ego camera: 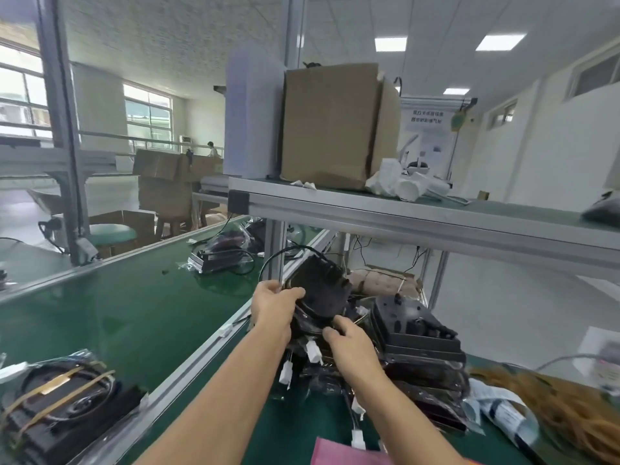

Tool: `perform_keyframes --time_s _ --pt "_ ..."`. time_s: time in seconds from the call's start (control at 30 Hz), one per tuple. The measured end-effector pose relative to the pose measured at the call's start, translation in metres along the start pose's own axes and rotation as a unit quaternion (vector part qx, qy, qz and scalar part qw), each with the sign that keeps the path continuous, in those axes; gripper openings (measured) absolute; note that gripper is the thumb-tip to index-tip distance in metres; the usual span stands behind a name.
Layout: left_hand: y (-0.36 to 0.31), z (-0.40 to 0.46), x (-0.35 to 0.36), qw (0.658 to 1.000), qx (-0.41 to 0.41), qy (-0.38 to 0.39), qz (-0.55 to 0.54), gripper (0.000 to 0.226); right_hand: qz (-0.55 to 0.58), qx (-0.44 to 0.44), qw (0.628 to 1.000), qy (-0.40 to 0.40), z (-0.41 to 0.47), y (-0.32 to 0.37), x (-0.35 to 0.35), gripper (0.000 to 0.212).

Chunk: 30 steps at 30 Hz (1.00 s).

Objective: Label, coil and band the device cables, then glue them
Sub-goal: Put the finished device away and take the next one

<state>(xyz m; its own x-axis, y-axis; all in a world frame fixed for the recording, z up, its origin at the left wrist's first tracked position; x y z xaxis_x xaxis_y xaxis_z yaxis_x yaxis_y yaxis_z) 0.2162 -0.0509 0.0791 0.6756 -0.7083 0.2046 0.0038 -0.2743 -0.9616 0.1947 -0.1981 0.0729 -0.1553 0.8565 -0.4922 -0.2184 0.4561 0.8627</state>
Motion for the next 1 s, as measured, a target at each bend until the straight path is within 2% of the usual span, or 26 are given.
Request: perform_keyframes --time_s 0.1,0.23,0.43,0.53,0.6,0.7,0.77,0.9,1.0 --pt "0.004 -0.009 -0.007 0.993 -0.061 -0.008 -0.105 0.047 0.034 0.0 0.999 0.0 -0.006 0.002 -0.002 0.048" --pt "0.018 -0.026 -0.021 0.975 -0.083 0.001 -0.207 0.053 0.105 -0.002 0.994 -0.019 -0.014 0.002 -0.004 0.05" --pt "0.036 -0.073 -0.022 0.957 -0.072 0.012 -0.28 0.058 0.222 0.042 0.972 -0.065 -0.037 -0.002 -0.016 0.084" --pt "0.044 -0.101 -0.02 0.949 -0.081 0.001 -0.305 0.058 0.254 0.053 0.956 -0.137 -0.058 -0.015 -0.036 0.091" --pt "0.053 -0.121 -0.016 0.943 -0.088 0.004 -0.32 0.059 0.292 0.095 0.943 -0.127 -0.079 -0.026 -0.039 0.093" --pt "0.073 -0.155 -0.008 0.935 -0.111 0.022 -0.335 0.053 0.409 0.121 0.904 -0.034 -0.108 -0.037 -0.024 0.081" --pt "0.088 -0.179 -0.003 0.93 -0.134 0.022 -0.342 0.051 0.463 0.116 0.879 -0.01 -0.12 -0.042 -0.017 0.067" --pt "0.114 -0.214 0.004 0.939 -0.152 0.024 -0.309 0.057 0.509 0.152 0.843 -0.084 -0.131 -0.067 -0.022 0.031" --pt "0.132 -0.236 0.008 0.962 -0.166 0.08 -0.2 0.057 0.453 0.133 0.873 -0.124 -0.137 -0.083 -0.045 0.024"
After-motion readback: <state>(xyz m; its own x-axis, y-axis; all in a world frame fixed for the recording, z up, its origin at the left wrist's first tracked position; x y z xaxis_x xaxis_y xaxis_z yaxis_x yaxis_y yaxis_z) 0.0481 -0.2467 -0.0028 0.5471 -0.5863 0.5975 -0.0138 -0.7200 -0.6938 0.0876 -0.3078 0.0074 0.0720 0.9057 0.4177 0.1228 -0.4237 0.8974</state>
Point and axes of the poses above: each hand's wrist, its own z-axis towards the middle knuckle, its own x-axis out of the palm, y = z × x, the point moved 4 cm from there along z, towards the middle knuckle, and after that the axes turned 4 degrees about -x, right-handed, at the moved point
